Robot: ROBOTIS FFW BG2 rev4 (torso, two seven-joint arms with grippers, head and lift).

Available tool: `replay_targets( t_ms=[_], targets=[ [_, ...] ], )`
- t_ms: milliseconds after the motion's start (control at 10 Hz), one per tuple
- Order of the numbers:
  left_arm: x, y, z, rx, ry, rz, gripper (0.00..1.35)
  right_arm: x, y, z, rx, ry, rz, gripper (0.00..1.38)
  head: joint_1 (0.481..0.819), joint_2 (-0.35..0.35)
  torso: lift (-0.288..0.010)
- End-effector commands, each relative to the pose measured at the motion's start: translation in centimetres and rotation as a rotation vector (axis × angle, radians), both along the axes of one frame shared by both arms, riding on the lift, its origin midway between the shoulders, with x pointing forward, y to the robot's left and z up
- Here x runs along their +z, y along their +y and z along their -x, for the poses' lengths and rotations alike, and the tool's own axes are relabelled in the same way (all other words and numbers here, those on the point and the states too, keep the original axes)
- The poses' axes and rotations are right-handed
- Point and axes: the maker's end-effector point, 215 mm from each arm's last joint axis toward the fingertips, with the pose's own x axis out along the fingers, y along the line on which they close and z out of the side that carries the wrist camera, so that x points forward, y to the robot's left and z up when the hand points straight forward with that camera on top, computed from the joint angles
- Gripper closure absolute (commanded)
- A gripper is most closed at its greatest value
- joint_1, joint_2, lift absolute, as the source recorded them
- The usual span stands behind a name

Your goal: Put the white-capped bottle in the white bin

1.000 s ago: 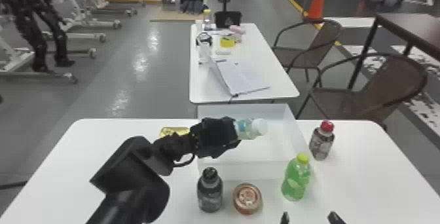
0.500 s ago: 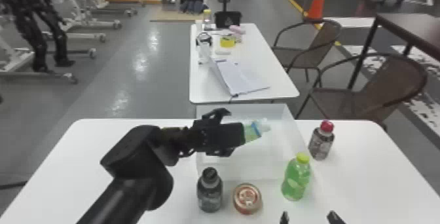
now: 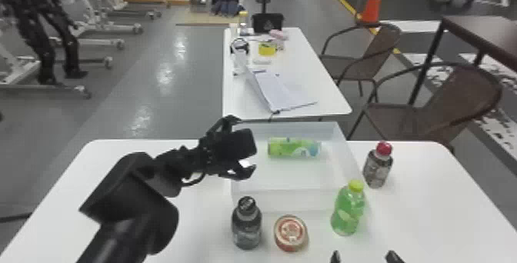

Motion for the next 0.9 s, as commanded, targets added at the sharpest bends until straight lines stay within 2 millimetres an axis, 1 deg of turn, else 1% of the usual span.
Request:
replay_targets(
  t_ms=[0,100,200,300,400,500,600,700,800],
  targets=[
    [-0.2,5.4,1.3,0.130,0.018,0.150,0.12,0.0,-0.1,0.1,0.002,0.001,0.002,0.10,0.549,0.000,-0.100],
    [-1.2,9.0,2.8,0.223,0.030,0.279,0.13,-0.2,-0.1,0.3,0.000,0.005,-0.001,0.10,0.549,0.000,-0.100],
    [-2.2,11.2,4.1,0.278,0.043,0.382,0.14,-0.1,-0.2,0.3,0.000,0.003,0.000,0.10,0.549,0.000,-0.100],
    [-3.2,14.3,5.7,0.344,0.049,0.493,0.14,-0.1,-0.2,0.3,0.001,0.003,0.003,0.10,0.549,0.000,-0.100],
    [-4.3,17.6,7.8,0.412,0.051,0.603,0.14,-0.1,-0.2,0.3,0.002,0.003,0.004,0.10,0.549,0.000,-0.100],
    [-5.5,20.2,10.0,0.477,0.058,0.707,0.14,0.0,-0.2,0.3,0.002,0.001,0.005,0.10,0.549,0.000,-0.100],
    [-6.1,22.3,12.0,0.518,0.038,0.762,0.14,0.1,-0.2,0.4,0.001,0.001,0.003,0.10,0.549,0.000,-0.100],
    [-7.1,23.9,13.8,0.575,0.049,0.853,0.14,0.0,-0.3,0.5,0.000,0.003,0.003,0.10,0.549,0.000,-0.100],
    [-8.2,25.3,15.4,0.631,0.050,0.902,0.14,-0.1,-0.3,0.6,0.000,0.005,0.003,0.10,0.549,0.000,-0.100]
  ],
)
